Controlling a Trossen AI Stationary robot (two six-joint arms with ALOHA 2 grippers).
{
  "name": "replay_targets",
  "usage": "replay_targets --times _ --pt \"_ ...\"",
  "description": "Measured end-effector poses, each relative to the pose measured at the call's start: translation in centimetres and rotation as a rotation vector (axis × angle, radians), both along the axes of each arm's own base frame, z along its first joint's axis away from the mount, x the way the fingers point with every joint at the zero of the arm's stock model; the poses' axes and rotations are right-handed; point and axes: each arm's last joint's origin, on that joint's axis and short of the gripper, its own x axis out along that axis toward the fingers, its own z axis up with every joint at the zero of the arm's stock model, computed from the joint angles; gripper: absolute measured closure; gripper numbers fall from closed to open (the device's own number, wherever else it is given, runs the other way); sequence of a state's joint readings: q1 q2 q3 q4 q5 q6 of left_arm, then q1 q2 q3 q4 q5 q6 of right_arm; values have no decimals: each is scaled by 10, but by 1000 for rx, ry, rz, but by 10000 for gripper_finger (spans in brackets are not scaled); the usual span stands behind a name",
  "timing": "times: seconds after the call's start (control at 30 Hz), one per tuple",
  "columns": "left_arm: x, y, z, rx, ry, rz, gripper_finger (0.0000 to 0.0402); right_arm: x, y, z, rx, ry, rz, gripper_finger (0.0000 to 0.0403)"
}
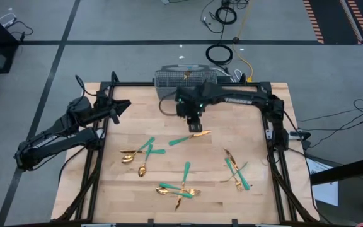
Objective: Sort silverware
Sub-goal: Put the green knife into the gray silverware organizer
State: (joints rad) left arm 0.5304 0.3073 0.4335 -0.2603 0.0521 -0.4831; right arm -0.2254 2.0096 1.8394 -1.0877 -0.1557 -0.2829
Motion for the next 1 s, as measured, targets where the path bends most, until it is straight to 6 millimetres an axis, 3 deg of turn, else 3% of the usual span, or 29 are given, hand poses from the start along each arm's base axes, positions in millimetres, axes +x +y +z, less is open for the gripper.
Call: replay_targets --times 0.1,0.4,0.77,0.9,1.0 --pt "0 0 -2 -10 18 1 300 6 13 -27 -10 -26 54 259" --pt "-1 0 -5 -23 43 5 300 17 41 -70 -43 -29 150 259" --pt "-1 0 -7 -36 65 5 300 27 44 -120 -88 86 195 259" --pt "-1 0 -7 -36 65 6 300 29 43 -130 -103 113 199 260" --pt "-1 0 -7 -35 66 9 300 28 47 -140 -196 178 209 287"
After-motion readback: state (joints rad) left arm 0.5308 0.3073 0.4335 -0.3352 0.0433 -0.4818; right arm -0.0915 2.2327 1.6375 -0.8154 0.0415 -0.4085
